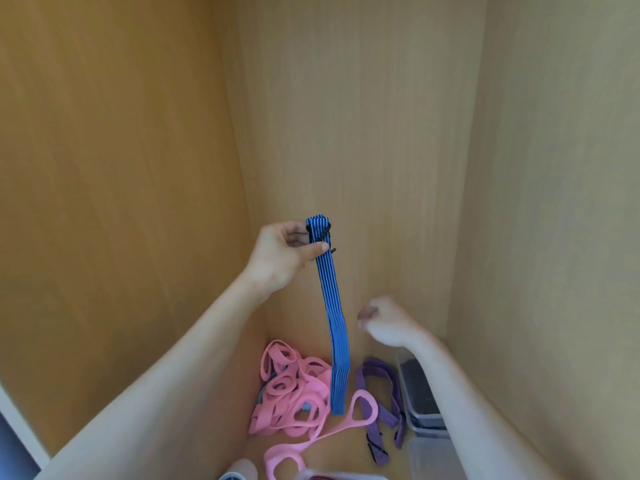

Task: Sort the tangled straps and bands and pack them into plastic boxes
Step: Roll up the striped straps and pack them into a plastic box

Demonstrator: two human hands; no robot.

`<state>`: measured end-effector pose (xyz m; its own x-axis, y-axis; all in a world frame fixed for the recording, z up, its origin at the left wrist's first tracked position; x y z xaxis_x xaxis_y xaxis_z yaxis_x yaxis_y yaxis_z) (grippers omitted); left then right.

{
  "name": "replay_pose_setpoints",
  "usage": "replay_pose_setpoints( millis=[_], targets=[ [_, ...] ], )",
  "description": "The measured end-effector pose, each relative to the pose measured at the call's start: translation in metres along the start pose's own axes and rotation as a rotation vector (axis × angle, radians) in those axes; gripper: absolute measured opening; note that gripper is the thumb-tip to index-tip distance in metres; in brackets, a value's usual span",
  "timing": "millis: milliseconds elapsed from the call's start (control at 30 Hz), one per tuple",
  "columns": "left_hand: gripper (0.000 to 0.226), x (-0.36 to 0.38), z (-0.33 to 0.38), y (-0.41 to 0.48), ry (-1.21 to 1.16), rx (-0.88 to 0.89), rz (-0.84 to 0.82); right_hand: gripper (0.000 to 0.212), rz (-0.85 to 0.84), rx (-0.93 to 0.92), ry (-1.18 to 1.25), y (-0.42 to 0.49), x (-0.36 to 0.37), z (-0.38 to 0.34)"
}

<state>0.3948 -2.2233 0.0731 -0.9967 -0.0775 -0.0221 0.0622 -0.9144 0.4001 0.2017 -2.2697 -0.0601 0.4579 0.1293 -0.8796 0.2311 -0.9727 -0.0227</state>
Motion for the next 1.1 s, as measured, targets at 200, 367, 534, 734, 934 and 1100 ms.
replay_pose_setpoints(
  millis=[200, 367, 534, 734, 934, 1100],
  targets=[
    [0.034, 0.016, -0.004, -0.003, -0.023, -0.011, -0.060, 0.020, 0.362, -0.315, 0.594, -0.039, -0.096, -0.060],
    [0.038, 0.025, -0.006, -0.007, -0.041, -0.006, -0.087, 0.021, 0.335, -0.389, 0.434, -0.041, -0.113, -0.085],
    [0.023, 0.030, -0.011, -0.010, -0.129, -0.030, -0.146, 0.024, 0.391, -0.425, 0.453, -0.040, -0.122, -0.091],
    [0.026, 0.048, -0.029, -0.023, -0.248, -0.170, -0.312, 0.020, 0.507, -0.409, 0.560, -0.040, -0.137, -0.089],
    [0.032, 0.049, -0.022, -0.023, -0.295, -0.174, -0.202, 0.030, 0.623, -0.455, 0.648, -0.044, -0.130, -0.086],
    [0.033, 0.047, -0.021, -0.025, -0.264, -0.116, -0.071, 0.038, 0.772, -0.578, 0.534, -0.058, -0.116, -0.086]
  ],
)
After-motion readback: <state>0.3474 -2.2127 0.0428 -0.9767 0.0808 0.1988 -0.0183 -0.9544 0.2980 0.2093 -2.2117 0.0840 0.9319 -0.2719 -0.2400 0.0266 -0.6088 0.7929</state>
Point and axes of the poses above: each hand's wrist, its own y-axis towards the middle knuckle, its own x-axis out of the palm, z = x × y, the point moved 6 cm from there along y, towards the middle knuckle, and after that the axes turned 14 degrees about -y, right-handed, at the moved point
